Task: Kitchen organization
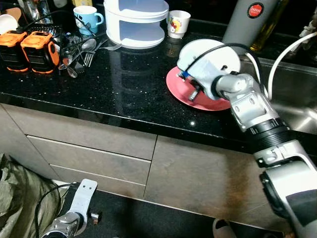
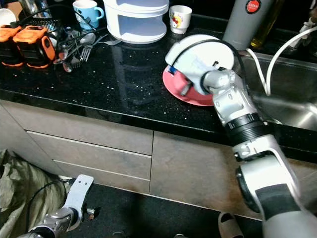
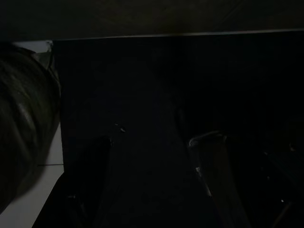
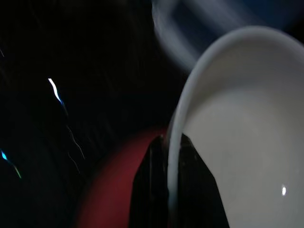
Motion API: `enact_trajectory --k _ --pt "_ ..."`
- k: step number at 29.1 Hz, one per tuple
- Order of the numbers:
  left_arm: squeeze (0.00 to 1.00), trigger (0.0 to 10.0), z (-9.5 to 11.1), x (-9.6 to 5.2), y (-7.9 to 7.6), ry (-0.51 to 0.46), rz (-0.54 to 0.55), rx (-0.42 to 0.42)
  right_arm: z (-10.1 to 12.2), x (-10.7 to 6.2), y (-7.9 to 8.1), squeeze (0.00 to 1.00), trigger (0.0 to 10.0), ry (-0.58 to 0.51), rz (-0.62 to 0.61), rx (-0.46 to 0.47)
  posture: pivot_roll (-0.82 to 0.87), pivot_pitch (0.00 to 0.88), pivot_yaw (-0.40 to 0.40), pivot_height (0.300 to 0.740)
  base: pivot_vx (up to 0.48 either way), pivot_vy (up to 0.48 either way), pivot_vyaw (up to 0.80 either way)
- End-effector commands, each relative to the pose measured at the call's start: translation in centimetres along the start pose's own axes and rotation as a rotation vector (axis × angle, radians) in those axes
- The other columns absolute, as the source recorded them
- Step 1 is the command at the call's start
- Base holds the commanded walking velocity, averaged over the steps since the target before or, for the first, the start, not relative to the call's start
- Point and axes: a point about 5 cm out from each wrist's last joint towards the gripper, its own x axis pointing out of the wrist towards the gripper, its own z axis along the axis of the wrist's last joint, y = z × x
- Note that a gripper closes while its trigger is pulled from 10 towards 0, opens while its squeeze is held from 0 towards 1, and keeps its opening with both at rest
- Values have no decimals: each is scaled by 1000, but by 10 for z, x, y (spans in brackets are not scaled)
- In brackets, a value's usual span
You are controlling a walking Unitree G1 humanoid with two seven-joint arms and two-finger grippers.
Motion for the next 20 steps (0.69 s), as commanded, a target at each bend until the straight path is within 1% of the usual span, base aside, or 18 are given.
enact_trajectory --k 1,2,3,4,5,7,8,9,10,11,15,18,20 --pt "0 10000 -9 1 -5 26 -9 -8 27 -8 -2 0 0 -278 -7 183 41 109 -46 740 0 0 0" --pt "0 10000 -9 0 -5 26 -9 -8 32 -10 -1 0 0 -345 4 270 41 109 -46 740 0 0 0" --pt "0 10000 -9 0 -5 26 -10 -8 34 -12 1 0 118 -383 18 342 41 109 -46 740 0 0 0" --pt "0 10000 -9 0 -5 27 -10 -7 34 -13 2 0 118 -402 27 382 42 108 -48 740 0 0 0" --pt "0 10000 -9 0 -5 27 -10 -7 33 -14 5 0 2902 -414 46 416 42 108 -48 740 0 0 0" --pt "0 10000 -9 0 -5 27 -10 -8 32 -15 7 0 2902 -419 56 425 42 108 -48 740 0 0 0" --pt "0 10000 -9 0 -5 26 -9 -8 31 -15 9 0 2392 -425 63 444 43 111 -49 740 0 0 -456" --pt "0 10000 -9 1 -5 26 -9 -9 29 -15 13 0 1216 -430 68 472 42 111 -48 740 0 0 -800" --pt "0 10000 -9 1 -5 26 -9 -9 28 -15 15 0 1216 -432 69 490 42 111 -48 740 0 0 -800" --pt "0 10000 -8 1 -5 25 -9 -9 27 -14 16 0 0 -434 69 506 39 113 -44 740 0 0 -800" --pt "0 10000 -8 1 -5 25 -12 -5 24 -13 19 0 0 -439 42 532 37 112 -41 740 0 0 -800" --pt "0 10000 -7 1 -5 25 -12 -4 26 -14 17 0 0 -453 20 559 37 112 -41 740 0 0 -800" --pt "0 10000 -7 1 -5 25 -12 -4 27 -15 16 0 0 -457 9 557 35 113 -40 740 0 0 -800"
